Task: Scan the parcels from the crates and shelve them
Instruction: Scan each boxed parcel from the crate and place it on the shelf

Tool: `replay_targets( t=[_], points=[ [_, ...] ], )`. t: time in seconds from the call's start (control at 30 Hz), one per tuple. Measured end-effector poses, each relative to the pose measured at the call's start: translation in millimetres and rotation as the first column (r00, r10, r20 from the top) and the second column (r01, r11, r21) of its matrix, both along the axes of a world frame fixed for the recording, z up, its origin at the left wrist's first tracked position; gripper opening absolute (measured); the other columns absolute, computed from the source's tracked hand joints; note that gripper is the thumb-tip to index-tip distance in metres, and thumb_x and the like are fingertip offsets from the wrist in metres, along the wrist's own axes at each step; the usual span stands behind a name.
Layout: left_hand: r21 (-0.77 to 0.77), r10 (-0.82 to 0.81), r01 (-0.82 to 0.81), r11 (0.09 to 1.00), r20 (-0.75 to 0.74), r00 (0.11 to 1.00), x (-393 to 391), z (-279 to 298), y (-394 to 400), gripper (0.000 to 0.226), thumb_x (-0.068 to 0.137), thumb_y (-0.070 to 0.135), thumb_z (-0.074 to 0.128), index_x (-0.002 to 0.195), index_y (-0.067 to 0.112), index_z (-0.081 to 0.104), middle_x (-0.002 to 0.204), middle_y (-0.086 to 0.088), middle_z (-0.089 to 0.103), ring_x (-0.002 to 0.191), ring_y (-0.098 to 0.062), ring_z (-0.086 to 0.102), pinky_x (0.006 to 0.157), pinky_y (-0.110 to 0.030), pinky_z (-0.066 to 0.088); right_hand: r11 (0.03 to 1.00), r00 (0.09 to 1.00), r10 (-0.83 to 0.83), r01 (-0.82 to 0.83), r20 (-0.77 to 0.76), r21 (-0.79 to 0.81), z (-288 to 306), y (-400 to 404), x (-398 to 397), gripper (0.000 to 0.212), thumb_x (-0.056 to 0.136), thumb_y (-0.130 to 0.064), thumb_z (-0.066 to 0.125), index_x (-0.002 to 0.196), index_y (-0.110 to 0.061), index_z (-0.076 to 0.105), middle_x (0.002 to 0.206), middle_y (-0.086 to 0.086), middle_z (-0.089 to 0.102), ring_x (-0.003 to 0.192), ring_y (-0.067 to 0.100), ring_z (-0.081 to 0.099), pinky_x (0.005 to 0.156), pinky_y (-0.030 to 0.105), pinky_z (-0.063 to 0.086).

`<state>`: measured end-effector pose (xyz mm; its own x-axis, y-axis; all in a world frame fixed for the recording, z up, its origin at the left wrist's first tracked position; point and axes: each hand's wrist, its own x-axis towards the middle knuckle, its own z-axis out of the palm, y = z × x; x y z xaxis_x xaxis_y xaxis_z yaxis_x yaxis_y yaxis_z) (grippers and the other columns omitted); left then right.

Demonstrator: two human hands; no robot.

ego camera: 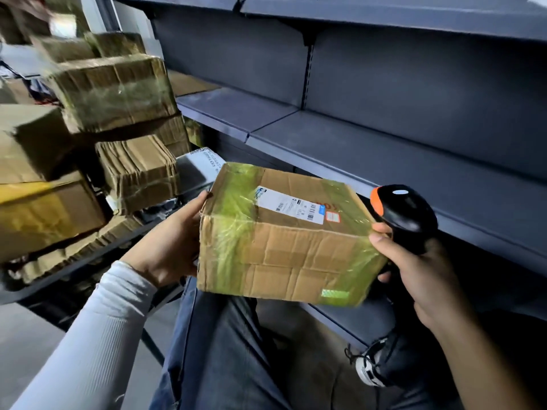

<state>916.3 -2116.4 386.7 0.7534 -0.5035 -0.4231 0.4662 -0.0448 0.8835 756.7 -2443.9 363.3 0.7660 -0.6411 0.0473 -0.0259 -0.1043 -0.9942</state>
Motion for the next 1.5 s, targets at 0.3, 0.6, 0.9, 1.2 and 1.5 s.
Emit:
replay_targets(
  t=[0.3, 0.6, 0.9, 1.2, 1.5],
  points=[
    [-0.163, 0.037, -0.022, 0.986, 0.088, 0.995, -9.5, 49.2, 16.8, 0.067, 0.088, 0.070, 0.055, 0.135, 0.026, 0.069, 0.144, -0.010, 0.063, 0.138, -0.036, 0.054, 0.110, -0.067, 0.039, 0.999, 0.982, -0.016, 0.023, 0.189, -0.035, 65.5, 7.9, 9.5, 0.008, 0.089, -0.023, 0.081, 0.096, -0.026, 0.079, 0.096, -0.015, 0.078, 0.084, 0.007, 0.069, 0.056, 0.030, 0.052],
    [-0.202, 0.130, -0.099, 0.974, 0.150, 0.980, 17.6, 72.9, -53.7, 0.046, 0.088, 0.065, 0.062, 0.116, 0.031, 0.076, 0.108, 0.007, 0.071, 0.111, -0.023, 0.063, 0.088, -0.052, 0.053, 0.972, 0.932, -0.226, 0.237, 0.284, -0.006, 93.4, -9.2, 72.6, 0.010, 0.088, -0.029, 0.079, 0.094, -0.024, 0.073, 0.082, -0.015, 0.074, 0.081, 0.008, 0.070, 0.062, 0.031, 0.057],
    [-0.236, 0.220, -0.188, 0.953, 0.118, 0.968, 38.0, 51.1, -113.4, 0.046, 0.094, 0.059, 0.058, 0.125, 0.028, 0.071, 0.119, 0.006, 0.074, 0.118, -0.024, 0.065, 0.099, -0.055, 0.050, 0.909, 0.877, -0.380, 0.413, 0.294, -0.058, 73.8, -19.4, 131.2, 0.045, 0.070, -0.059, 0.066, 0.095, -0.023, 0.071, 0.097, -0.009, 0.075, 0.093, 0.012, 0.071, 0.090, 0.038, 0.058],
    [-0.332, 0.244, -0.169, 0.928, 0.199, 0.949, 39.9, 51.8, -163.1, 0.046, 0.101, 0.047, 0.060, 0.134, 0.016, 0.064, 0.106, 0.003, 0.079, 0.084, -0.007, 0.077, 0.071, -0.032, 0.064, 0.945, 0.951, -0.240, 0.274, 0.194, -0.177, 72.1, 17.9, 139.7, 0.061, 0.072, -0.067, 0.068, 0.108, -0.020, 0.075, 0.106, -0.008, 0.076, 0.103, 0.014, 0.070, 0.096, 0.039, 0.056],
    [-0.209, 0.274, -0.215, 0.954, 0.315, 0.909, 61.3, 28.9, -226.9, 0.076, 0.099, 0.060, 0.058, 0.161, 0.033, 0.023, 0.148, -0.015, 0.058, 0.116, -0.027, 0.066, 0.093, -0.043, 0.056, 0.888, 0.961, -0.156, 0.237, 0.228, -0.393, 63.8, 32.8, 149.8, 0.064, 0.068, -0.063, 0.078, 0.123, -0.037, 0.057, 0.148, 0.008, 0.058, 0.131, 0.022, 0.060, 0.106, 0.045, 0.050]
  ],
)
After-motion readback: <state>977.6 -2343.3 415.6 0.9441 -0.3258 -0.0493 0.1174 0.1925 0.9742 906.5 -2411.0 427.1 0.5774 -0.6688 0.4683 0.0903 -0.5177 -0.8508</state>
